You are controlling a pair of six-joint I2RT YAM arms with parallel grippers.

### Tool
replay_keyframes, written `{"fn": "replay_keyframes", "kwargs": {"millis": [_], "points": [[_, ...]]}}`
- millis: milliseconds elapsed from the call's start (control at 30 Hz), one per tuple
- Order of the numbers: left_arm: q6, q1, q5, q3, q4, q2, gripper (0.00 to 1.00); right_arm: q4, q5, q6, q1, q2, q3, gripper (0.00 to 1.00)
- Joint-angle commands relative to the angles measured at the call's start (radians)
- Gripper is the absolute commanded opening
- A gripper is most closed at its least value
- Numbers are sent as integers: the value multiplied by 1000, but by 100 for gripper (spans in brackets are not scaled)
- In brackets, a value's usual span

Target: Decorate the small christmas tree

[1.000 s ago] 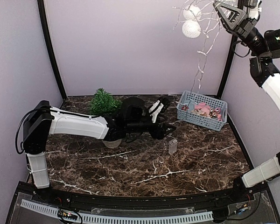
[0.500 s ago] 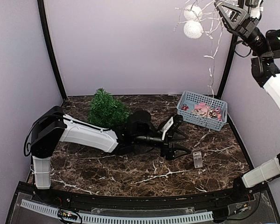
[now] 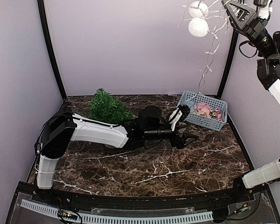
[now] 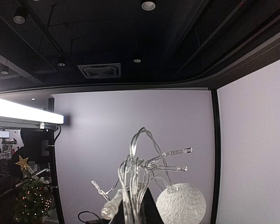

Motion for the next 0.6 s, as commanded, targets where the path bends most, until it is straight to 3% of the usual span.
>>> {"fn": "replay_keyframes", "kwargs": {"millis": [0,167,433,567], "points": [[7,0,-275,-62,-5,-55,80,26,-2,-9,7,-12,-6,0],[1,0,-484,-136,29,-109,74,64,-8,14,7,-9,-18,0],[-15,0,-514,-122,48,-107,69,86,-20,39,9,-4,-22,0],[-12,0,-511,-117,58,-102,58,82,-26,40,8,0,-19,0]]}}
